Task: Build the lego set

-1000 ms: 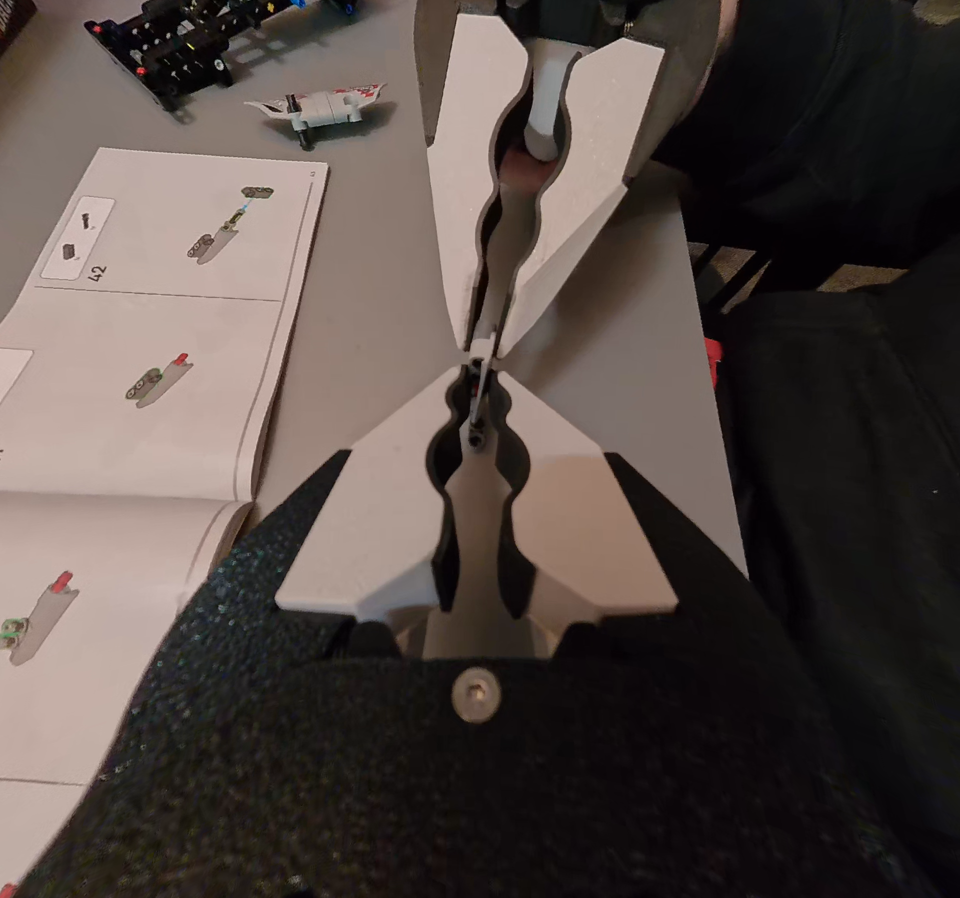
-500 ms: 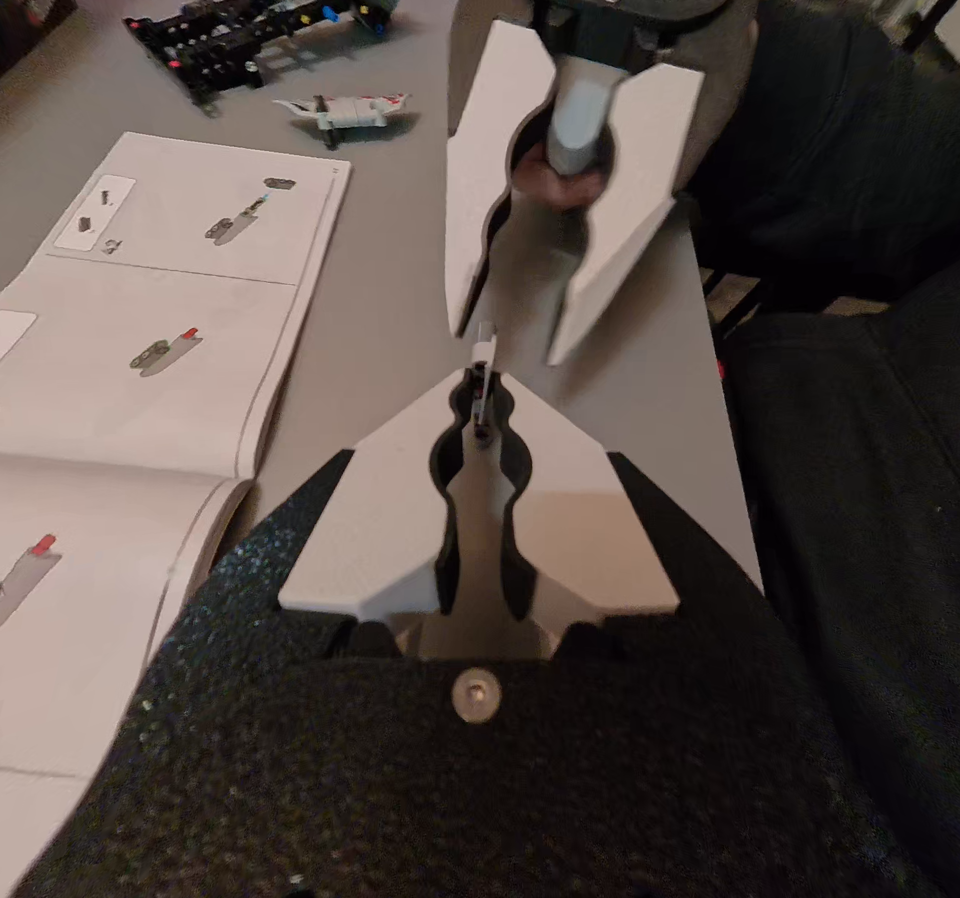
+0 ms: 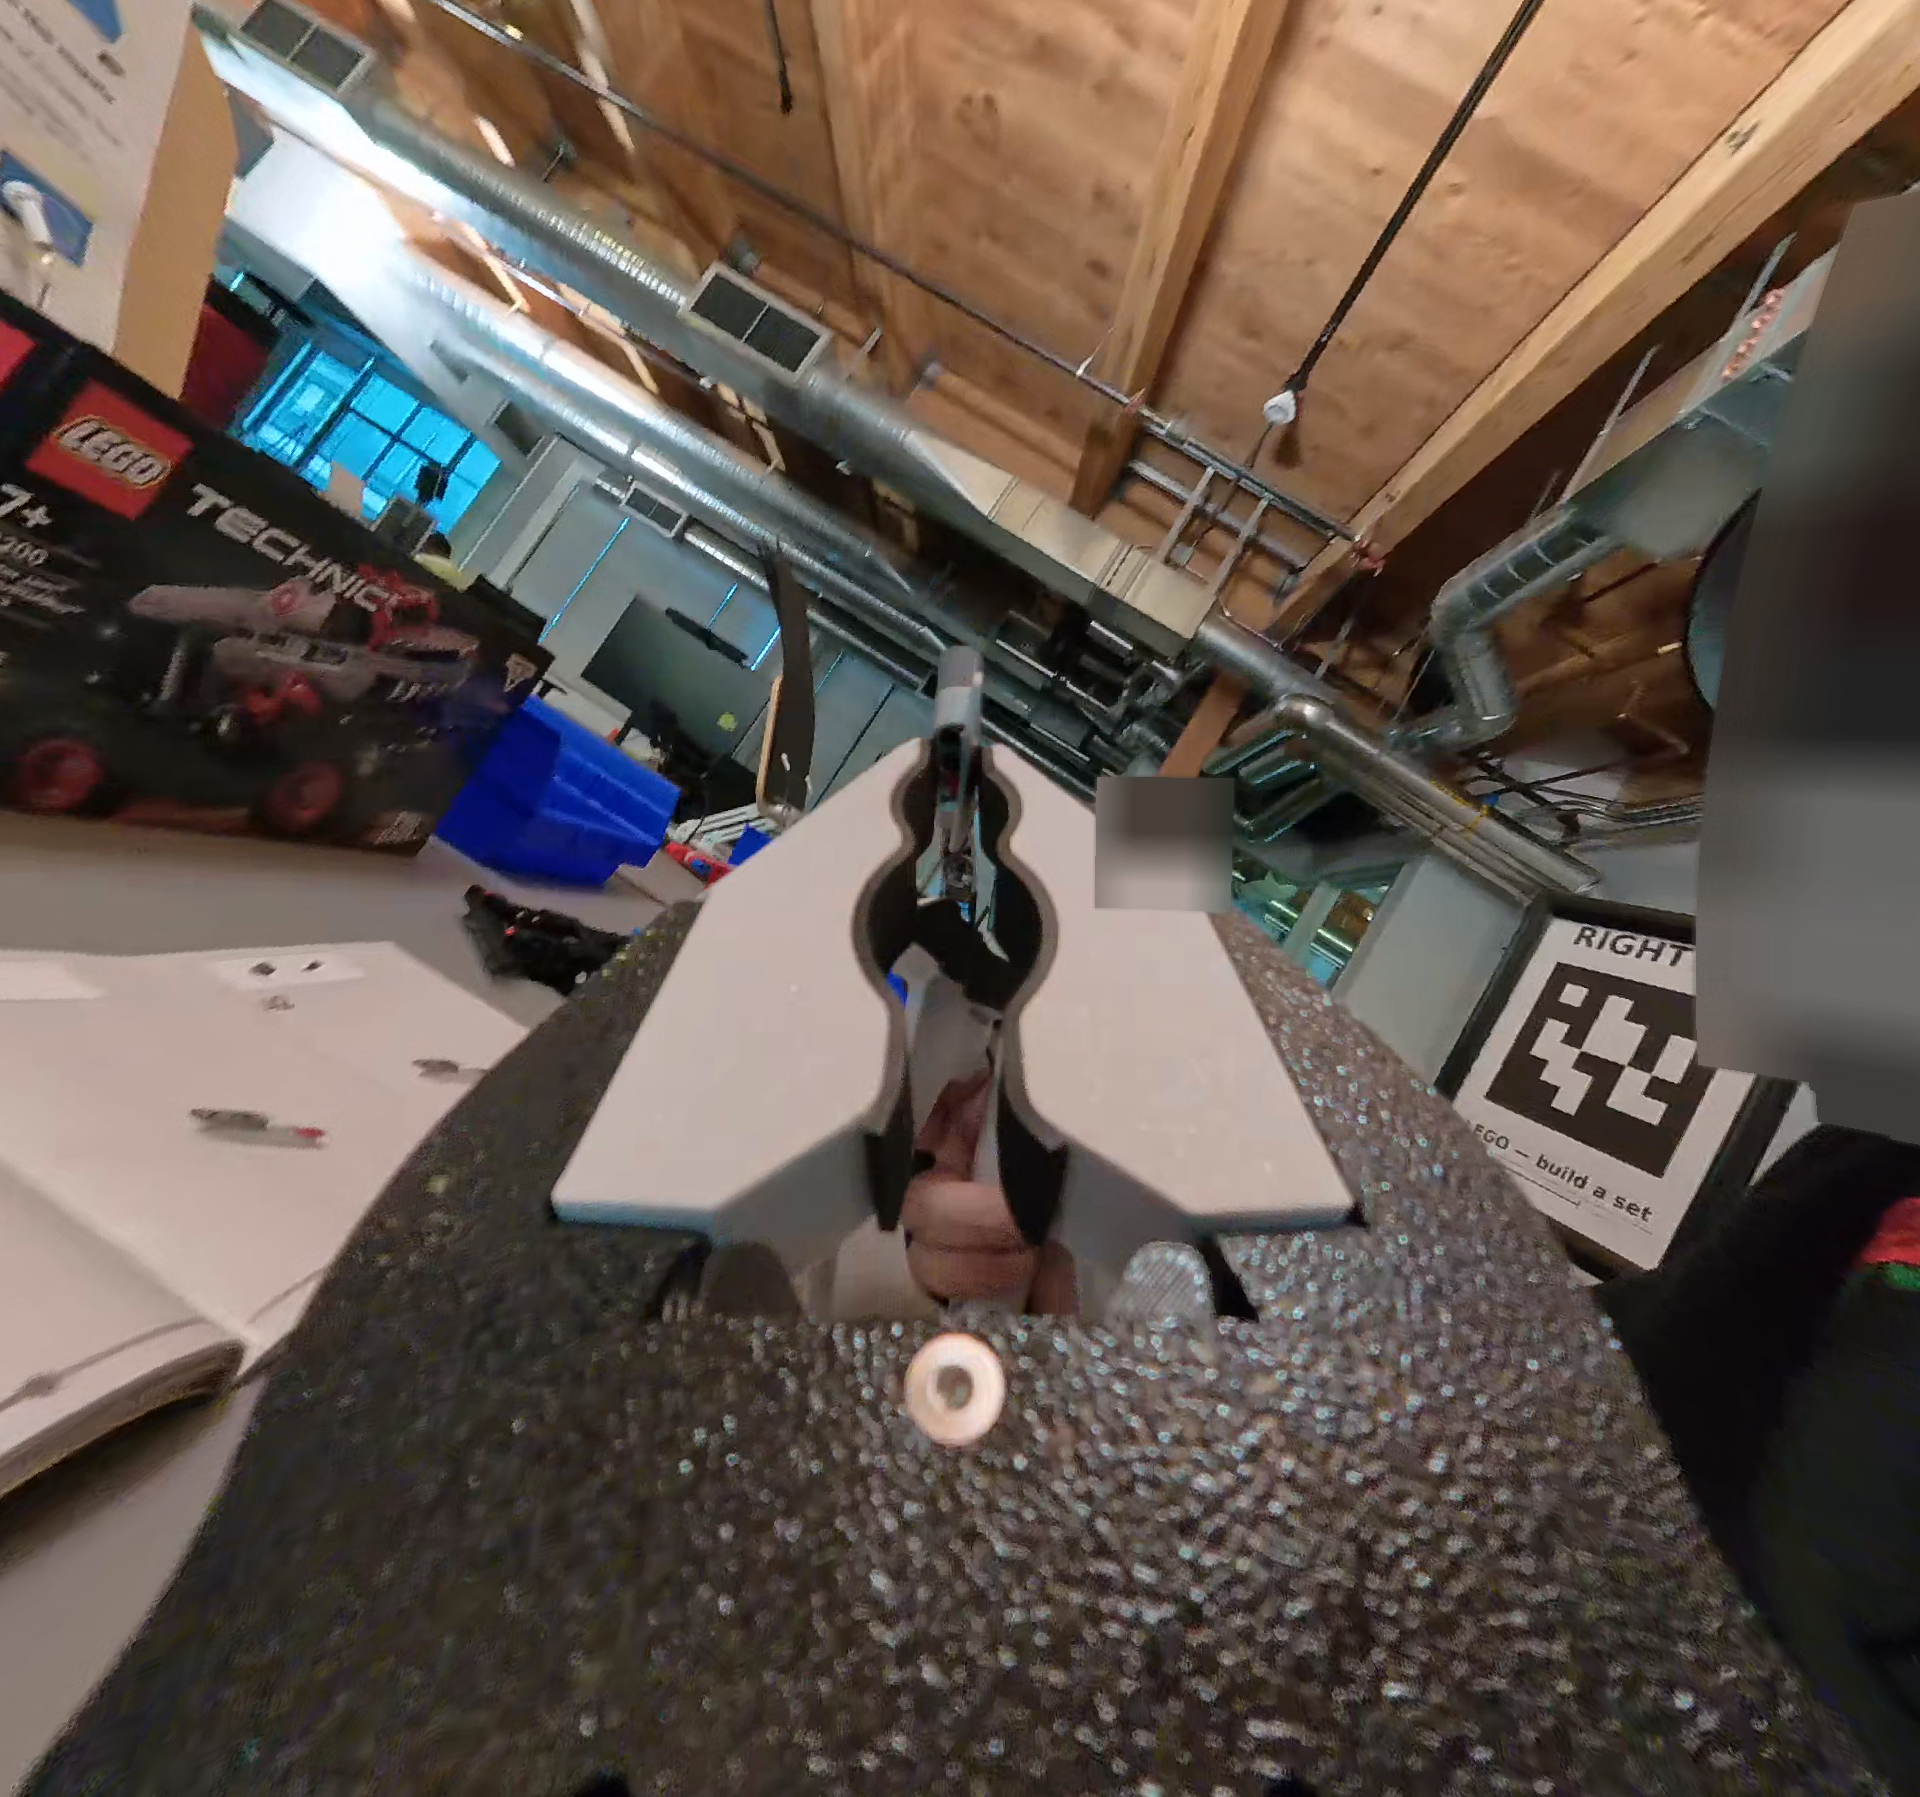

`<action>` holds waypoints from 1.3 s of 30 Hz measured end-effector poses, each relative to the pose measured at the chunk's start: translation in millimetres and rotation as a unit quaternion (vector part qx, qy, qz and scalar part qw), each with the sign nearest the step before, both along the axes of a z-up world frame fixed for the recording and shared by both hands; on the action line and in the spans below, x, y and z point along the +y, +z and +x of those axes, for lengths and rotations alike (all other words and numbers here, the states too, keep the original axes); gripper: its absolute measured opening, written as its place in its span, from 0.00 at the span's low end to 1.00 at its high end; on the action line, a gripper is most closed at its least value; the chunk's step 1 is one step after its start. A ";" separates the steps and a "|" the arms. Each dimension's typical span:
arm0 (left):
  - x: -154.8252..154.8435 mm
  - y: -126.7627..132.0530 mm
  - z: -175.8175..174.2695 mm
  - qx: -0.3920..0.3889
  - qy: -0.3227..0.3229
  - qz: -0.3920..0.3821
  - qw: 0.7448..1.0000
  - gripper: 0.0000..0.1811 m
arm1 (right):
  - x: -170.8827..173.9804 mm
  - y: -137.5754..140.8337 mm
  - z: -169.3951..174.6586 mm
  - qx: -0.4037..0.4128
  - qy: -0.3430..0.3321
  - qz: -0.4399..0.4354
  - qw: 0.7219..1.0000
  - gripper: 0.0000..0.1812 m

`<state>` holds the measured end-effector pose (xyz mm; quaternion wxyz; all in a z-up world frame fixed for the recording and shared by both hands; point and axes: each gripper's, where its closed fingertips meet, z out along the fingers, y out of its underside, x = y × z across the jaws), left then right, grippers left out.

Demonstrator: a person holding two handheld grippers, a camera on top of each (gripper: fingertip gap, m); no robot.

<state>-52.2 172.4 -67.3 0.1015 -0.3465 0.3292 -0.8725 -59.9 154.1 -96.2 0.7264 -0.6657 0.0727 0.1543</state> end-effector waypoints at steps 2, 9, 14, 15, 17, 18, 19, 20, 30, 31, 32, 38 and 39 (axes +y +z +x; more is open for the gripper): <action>-3.0 2.3 -1.9 -0.012 -0.001 0.003 1.000 0.02 | 0.7 4.2 0.9 0.040 0.014 0.023 0.999 0.09; -11.3 5.5 -4.9 -0.032 -0.006 0.039 0.999 0.02 | -4.4 15.0 0.3 0.055 0.032 0.079 0.995 0.03; -17.6 -9.1 -4.8 -0.013 -0.009 0.161 0.987 0.14 | -15.7 8.5 -2.3 0.027 0.084 0.034 0.996 0.03; -18.7 -14.2 -6.8 -0.014 -0.010 0.207 0.978 0.15 | -20.4 5.0 -4.0 0.020 0.104 0.012 0.994 0.03; -20.8 -27.1 -11.3 -0.016 -0.017 0.307 0.951 0.15 | -29.7 -2.7 -4.1 0.008 0.130 -0.033 0.991 0.03; -20.8 -35.0 -13.1 -0.012 -0.022 0.357 0.934 0.18 | -33.9 -7.2 -4.4 0.003 0.140 -0.054 0.989 0.03; -20.4 -42.7 -15.2 -0.004 -0.032 0.400 0.916 0.21 | -37.8 -11.3 -5.6 -0.002 0.153 -0.073 0.986 0.03; -20.5 -49.8 -18.2 0.005 -0.047 0.436 0.899 0.22 | -40.9 -15.9 -6.4 -0.008 0.162 -0.091 0.983 0.03; -34.9 -87.3 -38.8 0.093 -0.198 0.527 0.821 0.10 | -41.8 -32.9 -12.3 -0.053 0.213 -0.172 0.960 0.03; -37.0 -86.8 -40.2 0.086 -0.202 0.526 0.822 0.02 | -41.1 -32.8 -13.1 -0.054 0.216 -0.175 0.959 0.03; -36.7 -86.4 -38.1 0.080 -0.189 0.528 0.824 0.02 | -40.2 -34.1 -11.4 -0.060 0.210 -0.181 0.959 0.03; -35.7 -73.4 -26.4 0.100 -0.157 0.416 0.890 0.00 | -37.1 -22.4 -2.6 -0.112 0.163 -0.144 0.970 0.03; -32.6 -65.6 -20.6 0.111 -0.143 0.366 0.913 0.00 | -34.6 -16.3 1.9 -0.128 0.138 -0.126 0.974 0.05</action>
